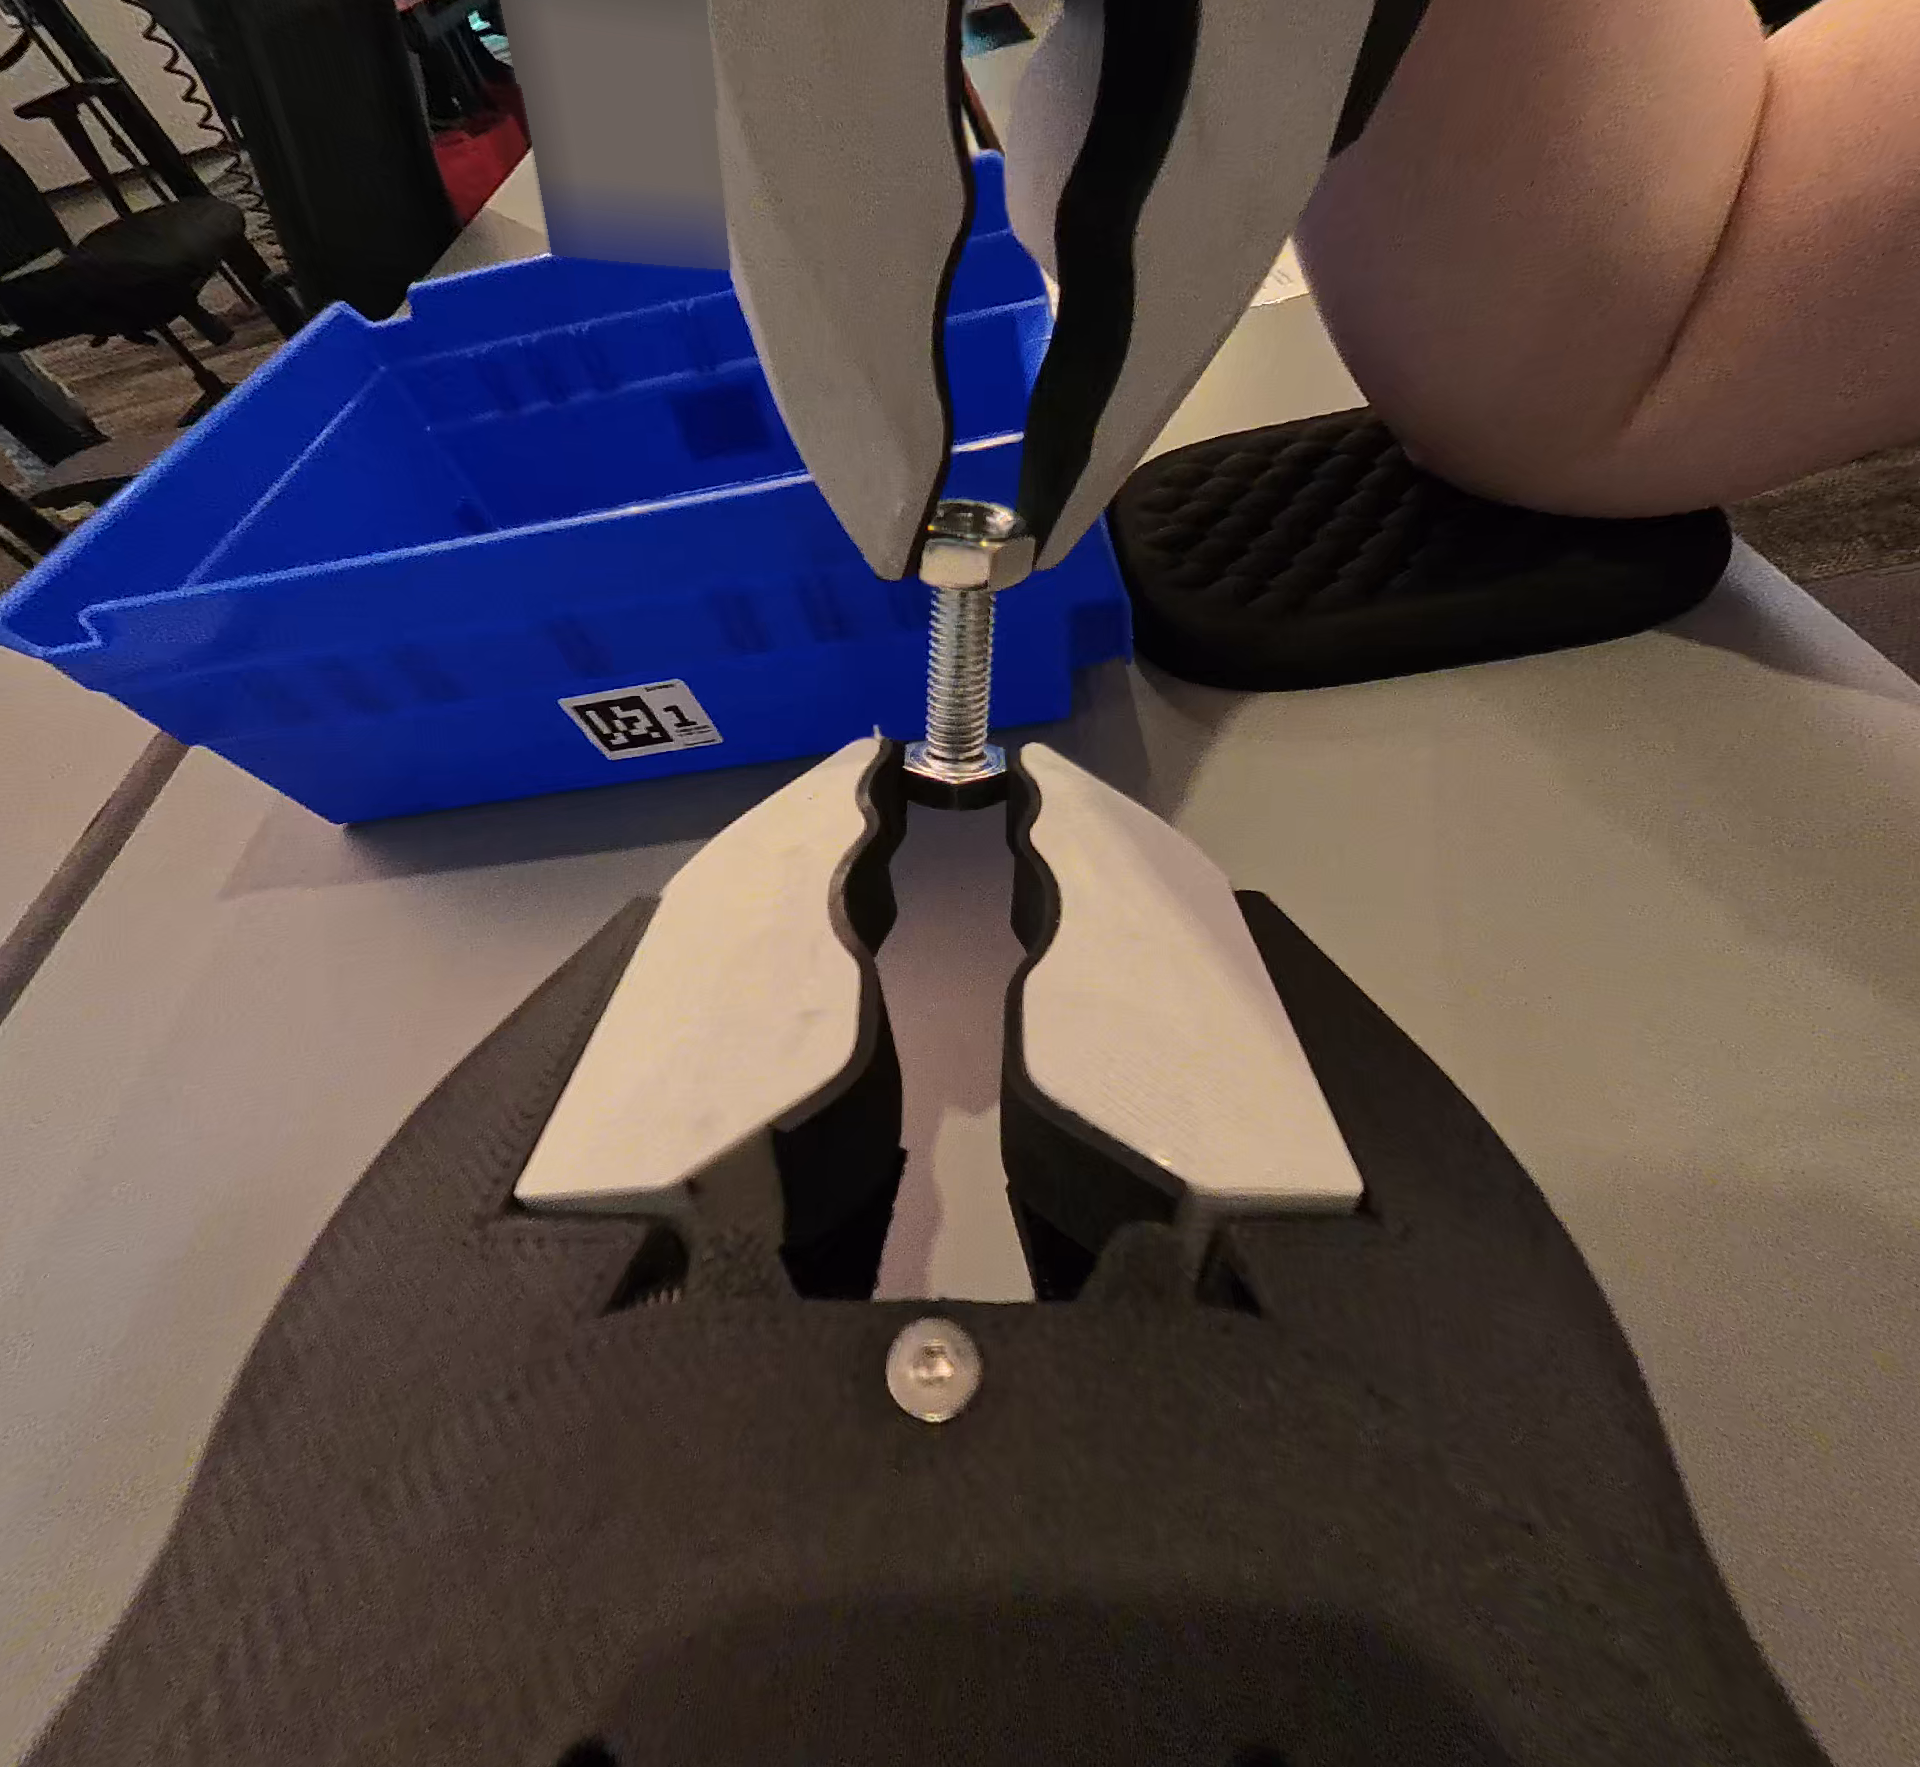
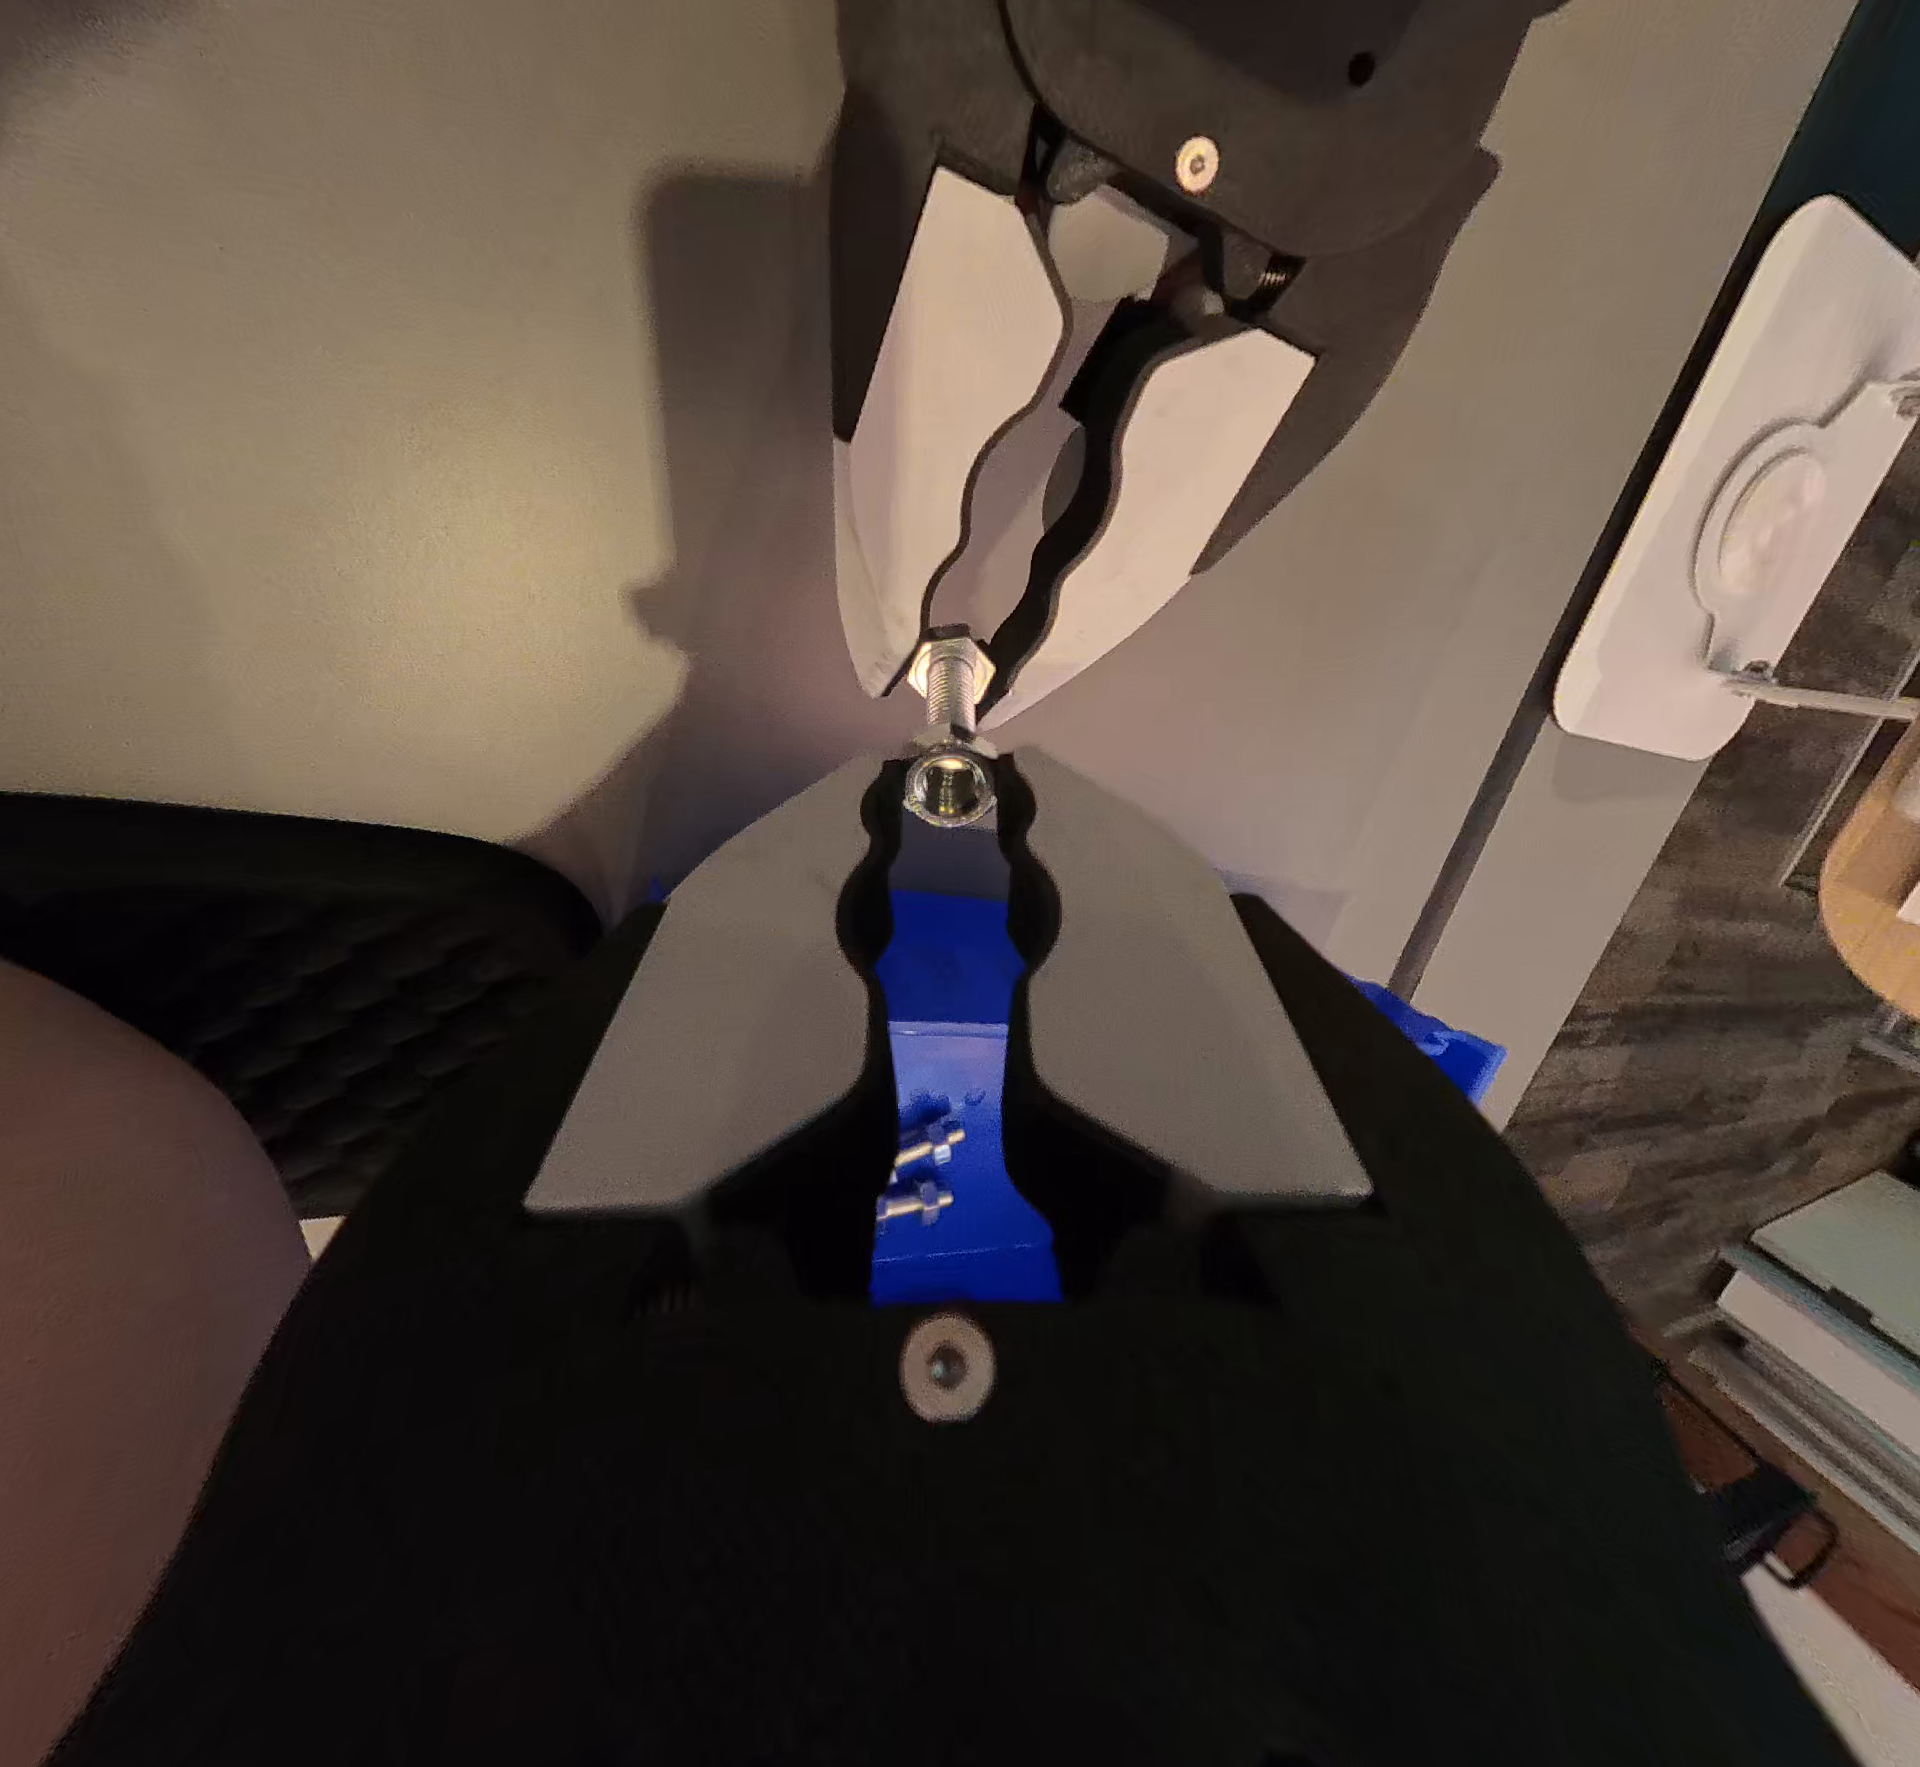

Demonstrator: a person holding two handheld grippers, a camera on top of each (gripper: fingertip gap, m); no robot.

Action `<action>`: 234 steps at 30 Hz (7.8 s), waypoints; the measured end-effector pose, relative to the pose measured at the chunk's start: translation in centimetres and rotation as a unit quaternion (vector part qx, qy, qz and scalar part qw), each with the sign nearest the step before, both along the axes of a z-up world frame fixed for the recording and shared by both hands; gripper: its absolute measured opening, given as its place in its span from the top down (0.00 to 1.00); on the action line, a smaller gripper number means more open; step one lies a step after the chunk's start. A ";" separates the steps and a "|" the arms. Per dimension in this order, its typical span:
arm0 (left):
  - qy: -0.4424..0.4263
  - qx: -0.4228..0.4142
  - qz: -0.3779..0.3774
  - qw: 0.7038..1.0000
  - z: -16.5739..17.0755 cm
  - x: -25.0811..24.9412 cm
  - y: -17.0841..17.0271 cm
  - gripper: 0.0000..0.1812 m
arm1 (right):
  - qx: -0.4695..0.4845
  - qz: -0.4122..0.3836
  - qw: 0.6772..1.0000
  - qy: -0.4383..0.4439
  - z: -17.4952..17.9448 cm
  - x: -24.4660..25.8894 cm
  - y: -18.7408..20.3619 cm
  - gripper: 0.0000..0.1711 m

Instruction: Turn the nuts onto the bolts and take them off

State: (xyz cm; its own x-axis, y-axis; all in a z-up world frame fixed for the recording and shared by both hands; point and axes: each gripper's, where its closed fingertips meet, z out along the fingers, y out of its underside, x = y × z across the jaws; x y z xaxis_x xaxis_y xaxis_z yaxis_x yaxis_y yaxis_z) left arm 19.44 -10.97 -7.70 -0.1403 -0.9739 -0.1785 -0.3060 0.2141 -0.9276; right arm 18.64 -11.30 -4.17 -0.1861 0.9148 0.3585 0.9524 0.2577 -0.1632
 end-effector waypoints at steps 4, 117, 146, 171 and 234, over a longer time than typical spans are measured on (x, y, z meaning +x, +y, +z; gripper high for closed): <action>-0.003 0.021 0.020 1.000 0.4 -0.2 0.6 0.90 | -0.035 -0.056 0.997 0.029 0.2 -0.3 0.4 0.89; -0.242 -0.041 0.205 0.947 11.7 -6.7 8.3 0.90 | -0.014 -0.098 0.886 0.452 12.0 -7.2 5.1 0.74; -0.264 -0.064 0.192 0.943 13.7 -7.3 7.6 0.90 | -0.020 -0.083 0.840 0.536 13.4 -9.6 5.8 0.55; -0.268 -0.080 0.187 0.942 14.4 -7.8 7.7 0.90 | 0.023 -0.056 0.865 0.499 13.0 -9.8 5.1 0.73; -0.180 -0.081 0.158 0.968 12.9 -6.1 6.3 0.90 | 0.000 -0.026 0.873 0.487 12.3 -10.1 4.0 0.60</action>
